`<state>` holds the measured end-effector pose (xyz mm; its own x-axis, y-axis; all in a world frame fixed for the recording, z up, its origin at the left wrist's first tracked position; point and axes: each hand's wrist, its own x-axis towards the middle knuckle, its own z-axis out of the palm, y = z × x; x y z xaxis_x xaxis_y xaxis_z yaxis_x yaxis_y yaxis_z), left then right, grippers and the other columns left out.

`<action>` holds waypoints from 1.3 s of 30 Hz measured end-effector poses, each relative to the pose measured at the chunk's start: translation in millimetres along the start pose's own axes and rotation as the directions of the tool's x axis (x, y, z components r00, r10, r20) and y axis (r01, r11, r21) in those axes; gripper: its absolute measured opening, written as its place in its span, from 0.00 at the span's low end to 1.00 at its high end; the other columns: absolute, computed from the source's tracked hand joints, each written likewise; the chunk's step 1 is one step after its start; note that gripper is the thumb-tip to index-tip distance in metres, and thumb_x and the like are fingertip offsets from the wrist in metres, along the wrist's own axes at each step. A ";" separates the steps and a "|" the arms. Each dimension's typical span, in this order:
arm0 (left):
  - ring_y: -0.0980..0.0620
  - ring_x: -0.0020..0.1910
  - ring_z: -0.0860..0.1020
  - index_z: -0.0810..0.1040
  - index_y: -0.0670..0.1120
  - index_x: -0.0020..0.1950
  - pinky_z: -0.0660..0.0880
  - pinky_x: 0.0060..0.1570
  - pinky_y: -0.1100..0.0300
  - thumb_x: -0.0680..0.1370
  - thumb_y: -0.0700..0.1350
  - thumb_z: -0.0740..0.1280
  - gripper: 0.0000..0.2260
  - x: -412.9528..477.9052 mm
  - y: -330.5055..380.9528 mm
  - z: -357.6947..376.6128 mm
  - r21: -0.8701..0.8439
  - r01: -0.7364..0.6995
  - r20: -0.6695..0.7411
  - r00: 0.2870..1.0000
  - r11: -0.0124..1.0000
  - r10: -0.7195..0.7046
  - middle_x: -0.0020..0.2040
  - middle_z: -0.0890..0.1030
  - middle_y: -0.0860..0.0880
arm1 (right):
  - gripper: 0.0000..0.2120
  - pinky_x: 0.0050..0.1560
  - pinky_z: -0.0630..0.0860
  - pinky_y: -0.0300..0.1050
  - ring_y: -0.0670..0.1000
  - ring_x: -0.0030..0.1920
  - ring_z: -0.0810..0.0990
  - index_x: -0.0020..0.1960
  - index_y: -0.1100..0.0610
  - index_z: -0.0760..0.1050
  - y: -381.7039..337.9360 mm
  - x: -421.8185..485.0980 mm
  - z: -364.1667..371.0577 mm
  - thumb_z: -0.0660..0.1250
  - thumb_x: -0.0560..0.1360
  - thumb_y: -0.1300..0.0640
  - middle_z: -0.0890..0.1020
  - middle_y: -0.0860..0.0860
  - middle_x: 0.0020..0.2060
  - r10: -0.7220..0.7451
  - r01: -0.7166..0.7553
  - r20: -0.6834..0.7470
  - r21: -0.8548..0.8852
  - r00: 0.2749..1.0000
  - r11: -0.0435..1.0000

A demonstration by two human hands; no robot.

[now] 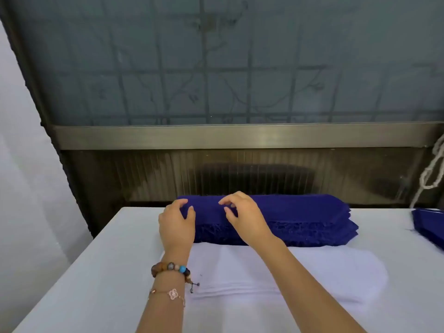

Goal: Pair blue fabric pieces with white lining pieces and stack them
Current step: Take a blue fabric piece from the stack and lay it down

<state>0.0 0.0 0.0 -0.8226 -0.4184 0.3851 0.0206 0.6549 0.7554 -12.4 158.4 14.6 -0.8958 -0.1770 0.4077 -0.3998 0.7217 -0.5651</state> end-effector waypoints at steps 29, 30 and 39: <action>0.53 0.44 0.78 0.81 0.46 0.50 0.68 0.40 0.69 0.74 0.39 0.73 0.06 20.4 -30.2 14.0 -0.202 0.012 -0.261 0.963 0.979 -0.066 0.44 0.81 0.51 | 0.12 0.65 0.71 0.41 0.41 0.64 0.73 0.57 0.43 0.78 9.9 4.3 38.7 0.68 0.74 0.42 0.76 0.38 0.65 0.109 -0.110 -0.097 -0.002 0.989 0.994; 0.52 0.44 0.78 0.81 0.45 0.48 0.68 0.40 0.69 0.74 0.38 0.73 0.06 21.6 -30.6 13.2 -0.235 0.018 -0.253 0.964 0.972 -0.079 0.43 0.81 0.50 | 0.12 0.65 0.71 0.42 0.41 0.64 0.73 0.56 0.43 0.78 9.6 4.3 38.5 0.68 0.74 0.42 0.76 0.38 0.65 0.112 -0.112 -0.095 0.001 0.989 0.994; 0.56 0.36 0.76 0.82 0.43 0.47 0.69 0.35 0.68 0.74 0.41 0.73 0.04 21.0 -33.3 5.9 -0.239 0.001 -0.286 0.956 0.971 -0.071 0.38 0.80 0.50 | 0.12 0.64 0.71 0.41 0.41 0.63 0.74 0.56 0.44 0.77 8.3 4.2 37.9 0.68 0.74 0.42 0.76 0.38 0.65 0.103 -0.105 -0.090 -0.026 0.991 0.994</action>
<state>-21.3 -26.9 -20.2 -0.6251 -0.6264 0.4656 0.1550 0.4851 0.8606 -26.8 138.2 -15.6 -0.9109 -0.0407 0.4105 -0.2980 0.7532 -0.5864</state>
